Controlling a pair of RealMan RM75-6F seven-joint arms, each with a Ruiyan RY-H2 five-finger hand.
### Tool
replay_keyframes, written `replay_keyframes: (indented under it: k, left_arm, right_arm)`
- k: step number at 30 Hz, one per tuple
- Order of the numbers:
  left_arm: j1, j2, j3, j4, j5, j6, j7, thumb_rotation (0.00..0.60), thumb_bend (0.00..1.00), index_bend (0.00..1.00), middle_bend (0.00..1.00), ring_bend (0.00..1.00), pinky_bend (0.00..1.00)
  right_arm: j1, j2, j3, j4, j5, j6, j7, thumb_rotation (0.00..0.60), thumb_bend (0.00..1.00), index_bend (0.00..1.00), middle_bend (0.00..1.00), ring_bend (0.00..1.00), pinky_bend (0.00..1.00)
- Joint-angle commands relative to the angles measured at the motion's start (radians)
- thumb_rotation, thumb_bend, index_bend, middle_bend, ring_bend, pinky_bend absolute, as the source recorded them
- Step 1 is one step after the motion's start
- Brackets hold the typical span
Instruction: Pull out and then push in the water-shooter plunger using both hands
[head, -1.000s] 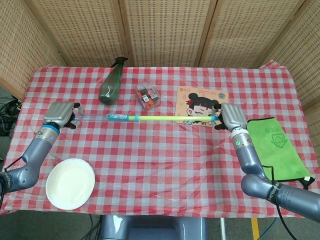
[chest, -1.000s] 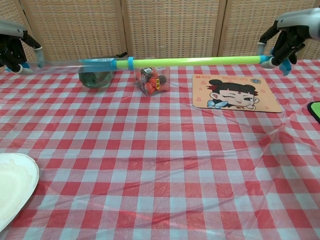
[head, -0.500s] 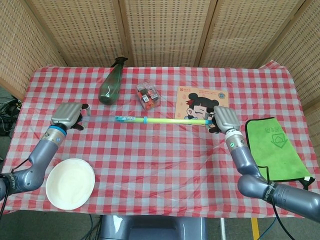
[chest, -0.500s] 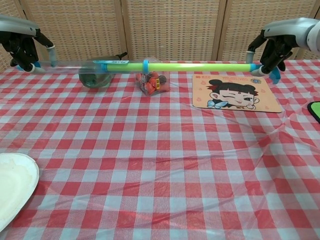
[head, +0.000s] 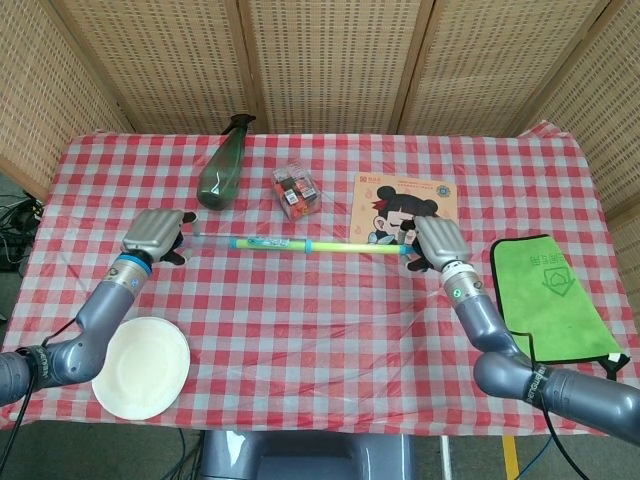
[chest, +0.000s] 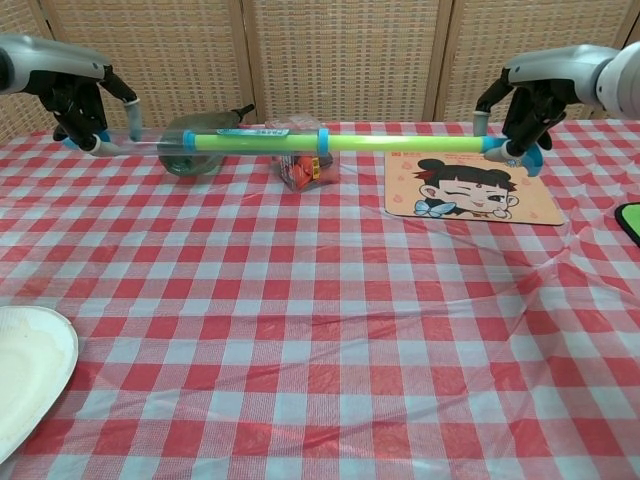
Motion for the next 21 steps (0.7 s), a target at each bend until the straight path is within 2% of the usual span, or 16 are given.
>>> replay_keyframes:
  k: [1,21]
  left_arm:
    - [-0.008,-0.009,-0.002,-0.004,-0.007,0.002,0.001,0.6,0.47,0.59,0.85,0.74,0.63]
    - [-0.047,-0.033,0.01,-0.012,-0.045,0.005,0.013,0.6,0.47,0.59,0.85,0.74,0.63]
  right_arm:
    - [0.004,-0.004,-0.006,-0.005,-0.016,-0.008,0.005,0.6,0.55,0.86,1.0,1.0,0.7]
    - [0.03,-0.041,-0.027,0.007,-0.037,-0.011,0.007,0.6,0.55,0.86,1.0,1.0,0.7]
